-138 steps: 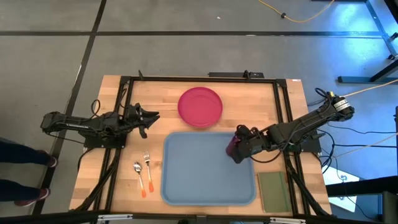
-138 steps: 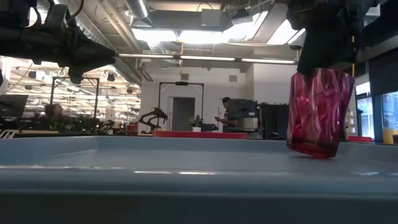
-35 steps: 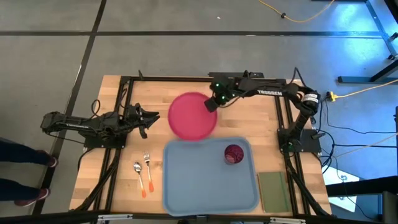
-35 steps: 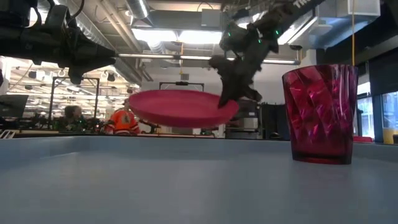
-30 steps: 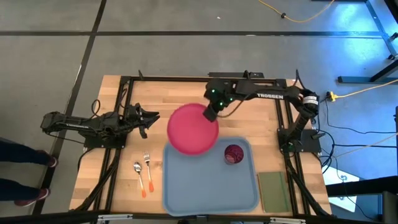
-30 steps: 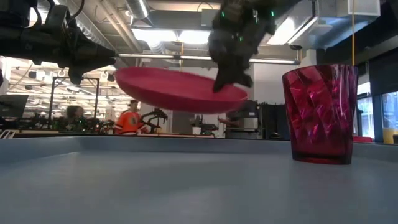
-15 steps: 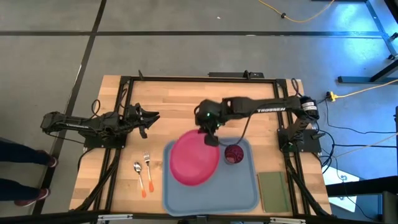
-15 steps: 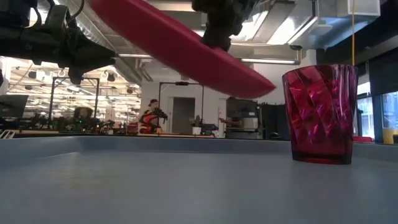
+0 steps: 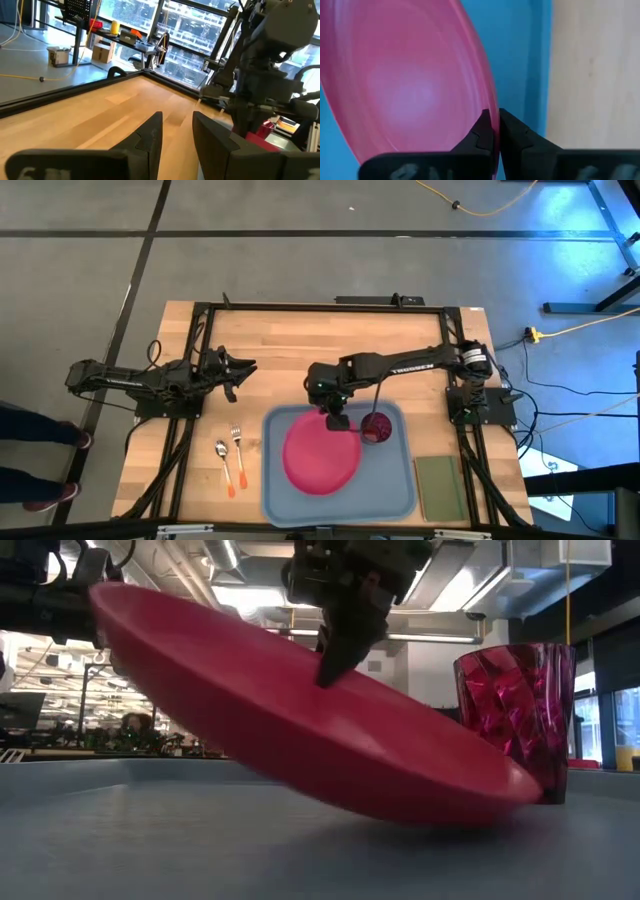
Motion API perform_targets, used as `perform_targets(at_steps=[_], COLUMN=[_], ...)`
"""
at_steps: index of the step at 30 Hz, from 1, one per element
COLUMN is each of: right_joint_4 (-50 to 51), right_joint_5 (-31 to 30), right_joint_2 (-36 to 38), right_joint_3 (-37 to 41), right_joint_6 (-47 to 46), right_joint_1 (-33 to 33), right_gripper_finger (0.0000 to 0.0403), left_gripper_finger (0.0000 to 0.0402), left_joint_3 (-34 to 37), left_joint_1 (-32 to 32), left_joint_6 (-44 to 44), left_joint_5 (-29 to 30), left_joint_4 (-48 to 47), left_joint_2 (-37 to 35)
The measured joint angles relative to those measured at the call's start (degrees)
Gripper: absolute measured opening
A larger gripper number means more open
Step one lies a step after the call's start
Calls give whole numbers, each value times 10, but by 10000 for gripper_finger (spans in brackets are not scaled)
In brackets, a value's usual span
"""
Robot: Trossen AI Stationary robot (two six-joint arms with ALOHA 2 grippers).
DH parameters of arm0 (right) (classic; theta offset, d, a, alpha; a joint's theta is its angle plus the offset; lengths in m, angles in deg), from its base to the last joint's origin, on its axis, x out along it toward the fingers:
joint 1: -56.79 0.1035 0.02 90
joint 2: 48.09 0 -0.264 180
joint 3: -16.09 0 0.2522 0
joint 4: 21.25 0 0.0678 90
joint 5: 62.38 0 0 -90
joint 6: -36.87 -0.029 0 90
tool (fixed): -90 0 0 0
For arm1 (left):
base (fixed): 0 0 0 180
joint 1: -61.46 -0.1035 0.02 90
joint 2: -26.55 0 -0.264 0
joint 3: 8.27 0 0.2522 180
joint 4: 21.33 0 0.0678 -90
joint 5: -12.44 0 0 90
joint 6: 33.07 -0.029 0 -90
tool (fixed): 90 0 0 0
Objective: Pick and place plate/cup/fork/spoon on tray
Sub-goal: Put the pink plate on the blue tray
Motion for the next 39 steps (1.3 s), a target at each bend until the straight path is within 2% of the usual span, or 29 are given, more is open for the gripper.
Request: perform_targets(at_steps=[15,28,39], right_joint_4=[4,52,28], right_joint_5=[26,25,28], right_joint_2=[-37,-37,-37], right_joint_3=[-1,-1,41], right_joint_6=[-1,-58,-91], right_joint_1=[0,9,13], right_gripper_finger=[13,15,20], left_gripper_finger=[99,99,99], left_joint_3=[0,0,0], left_joint_1=[0,0,0], left_joint_6=[0,0,0], left_joint_5=[0,0,0], left_joint_4=[-1,0,0], left_joint_2=[0,0,0])
